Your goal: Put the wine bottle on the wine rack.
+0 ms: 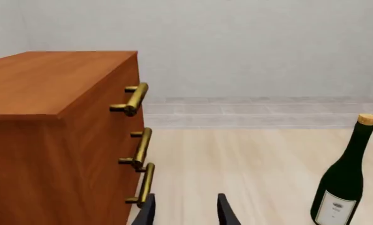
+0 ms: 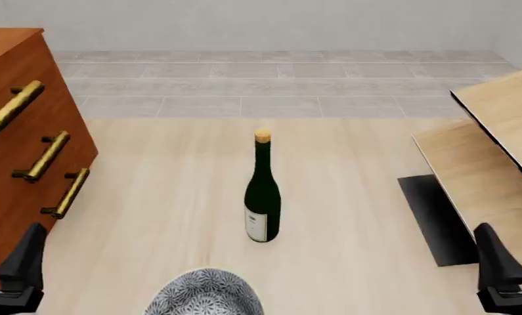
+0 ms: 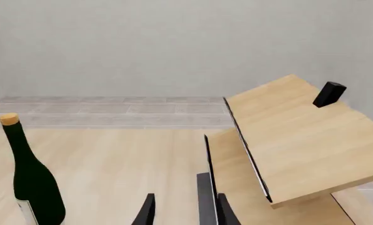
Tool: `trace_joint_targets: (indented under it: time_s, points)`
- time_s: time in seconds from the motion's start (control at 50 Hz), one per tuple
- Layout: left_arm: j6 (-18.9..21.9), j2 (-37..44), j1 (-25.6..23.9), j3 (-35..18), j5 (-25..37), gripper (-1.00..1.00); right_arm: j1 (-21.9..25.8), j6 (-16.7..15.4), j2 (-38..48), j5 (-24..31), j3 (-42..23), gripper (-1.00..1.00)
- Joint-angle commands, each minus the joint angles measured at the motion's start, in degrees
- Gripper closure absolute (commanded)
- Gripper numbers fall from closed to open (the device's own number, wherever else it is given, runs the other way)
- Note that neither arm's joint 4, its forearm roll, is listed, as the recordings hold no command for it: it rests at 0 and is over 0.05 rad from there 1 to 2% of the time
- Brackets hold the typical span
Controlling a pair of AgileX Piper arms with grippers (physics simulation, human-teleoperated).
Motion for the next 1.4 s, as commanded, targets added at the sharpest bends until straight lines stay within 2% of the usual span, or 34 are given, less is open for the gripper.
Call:
trace_joint_targets:
  time_s: [0.02, 0.38, 0.56, 0.64, 0.66, 0.74, 0.94, 1.32, 1.34, 1.4]
  points:
    - [0.8, 0.0, 0.2, -1.1, 0.5, -1.00, 0.1, -0.5, 0.3, -0.1, -0.1, -1.00]
    - [0.5, 0.0, -0.1, -2.9, 1.1, -1.00, 2.6, -2.3, 0.0, 0.8, -1.3, -1.00]
    - [0.7, 0.0, -0.8, -3.0, 1.1, -1.00, 9.6, -4.5, -0.1, 4.2, -5.5, -1.00]
    - [0.8, 0.0, -1.3, -3.1, 1.2, -1.00, 13.1, -6.5, -0.1, 6.8, -8.2, -1.00]
    - [1.1, 0.0, -2.2, -3.5, 1.6, -1.00, 17.8, -8.4, -0.1, 9.9, -10.8, -1.00]
    - [1.6, 0.0, -2.8, -4.1, 2.0, -1.00, 19.5, -9.4, 0.2, 10.0, -10.8, -1.00]
    - [2.9, 0.0, -4.5, -5.8, 3.3, -1.00, 23.4, -10.6, 8.8, 1.9, -10.5, -1.00]
    - [4.6, 0.0, -6.8, -8.5, 4.9, -1.00, 30.1, -10.8, 25.7, -11.1, -12.3, -1.00]
    - [4.6, 0.0, -7.3, -10.0, 5.7, -1.00, 32.6, -10.0, 33.4, -17.6, -12.8, -1.00]
    - [5.0, 0.0, -7.6, -10.3, 6.0, -1.00, 34.2, -10.1, 37.9, -21.0, -13.6, -1.00]
